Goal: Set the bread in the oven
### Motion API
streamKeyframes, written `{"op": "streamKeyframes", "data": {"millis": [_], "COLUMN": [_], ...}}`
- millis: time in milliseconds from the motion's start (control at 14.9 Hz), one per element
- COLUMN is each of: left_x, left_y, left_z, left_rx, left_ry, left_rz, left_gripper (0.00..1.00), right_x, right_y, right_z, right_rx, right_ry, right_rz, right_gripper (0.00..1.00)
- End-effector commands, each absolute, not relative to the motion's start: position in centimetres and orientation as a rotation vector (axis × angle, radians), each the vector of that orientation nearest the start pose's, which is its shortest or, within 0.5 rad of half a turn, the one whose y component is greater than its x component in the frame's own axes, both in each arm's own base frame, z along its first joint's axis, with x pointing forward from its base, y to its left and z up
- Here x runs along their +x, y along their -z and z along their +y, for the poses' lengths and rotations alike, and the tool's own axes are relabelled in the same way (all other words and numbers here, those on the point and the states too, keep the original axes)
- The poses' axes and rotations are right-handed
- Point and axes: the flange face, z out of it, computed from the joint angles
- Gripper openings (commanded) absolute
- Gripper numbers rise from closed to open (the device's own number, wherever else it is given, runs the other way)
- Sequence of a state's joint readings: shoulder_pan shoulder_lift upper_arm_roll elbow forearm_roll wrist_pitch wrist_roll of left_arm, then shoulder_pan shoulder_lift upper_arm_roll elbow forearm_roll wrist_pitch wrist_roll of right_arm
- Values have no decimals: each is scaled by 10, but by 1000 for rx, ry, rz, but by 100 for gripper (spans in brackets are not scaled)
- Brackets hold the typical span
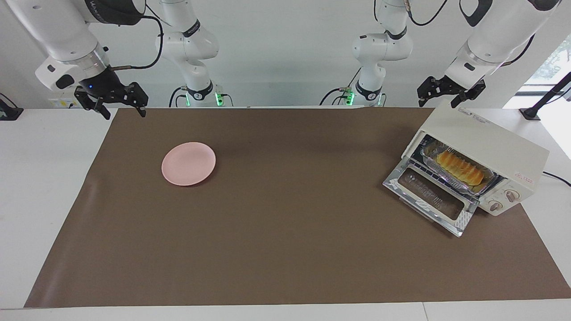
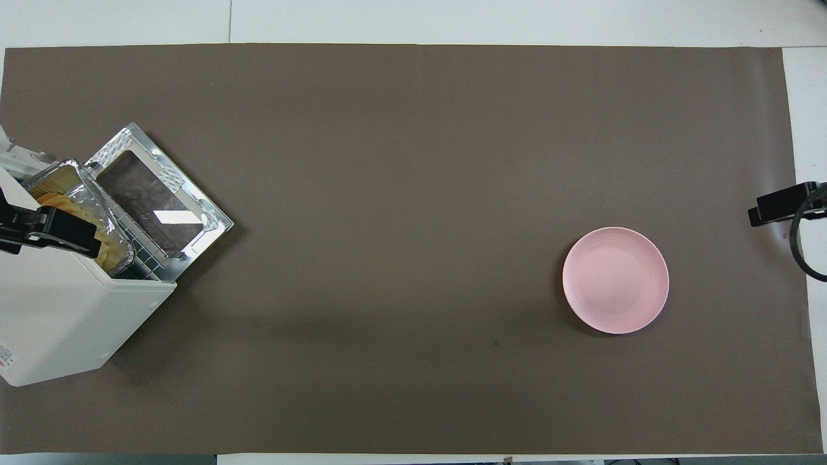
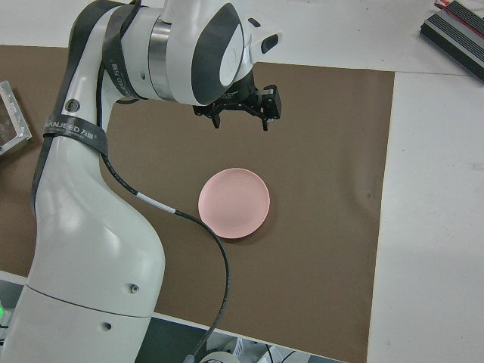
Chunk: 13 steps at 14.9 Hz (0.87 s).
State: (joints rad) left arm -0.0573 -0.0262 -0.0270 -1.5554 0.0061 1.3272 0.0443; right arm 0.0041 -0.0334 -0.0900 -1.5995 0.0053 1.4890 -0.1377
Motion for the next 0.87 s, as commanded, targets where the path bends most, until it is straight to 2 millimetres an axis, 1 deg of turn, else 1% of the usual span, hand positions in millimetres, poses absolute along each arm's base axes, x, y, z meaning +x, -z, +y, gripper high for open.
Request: {"op": "streamKeyframes", "data": {"millis": [0,67,134,268,470,604,805], "left_x": [507,510,508,506,504,504,505], "left_y": [-620,-612,-602,-602,-604,-609,-609], "left_z": [-44,-48,-50,-52,-65,-66,-67], "left_rx": [-3115,-3114,-3111,-3111,-3101,-3109,-3112], "left_ry": [-284,-272,-283,-271,-285,-281,-277], "left_rz": [229,238,245,248,280,286,287], "left_gripper": [100,100,100,100,100,100,100], "right_x": [525,525,525,525,525,525,525], "right_y": [-624,-624,-624,-624,-624,-624,-624], "right_z": [-48,-48,-47,-48,-48,-48,-47], "right_rx": [-3129,-3129,-3129,-3129,-3129,-3130,-3129], "right_ry": [-122,-122,-122,-122,-122,-122,-122], "right_rz": [-65,-65,-67,-65,-65,-65,-67], "right_gripper": [100,100,100,100,100,100,100]}}
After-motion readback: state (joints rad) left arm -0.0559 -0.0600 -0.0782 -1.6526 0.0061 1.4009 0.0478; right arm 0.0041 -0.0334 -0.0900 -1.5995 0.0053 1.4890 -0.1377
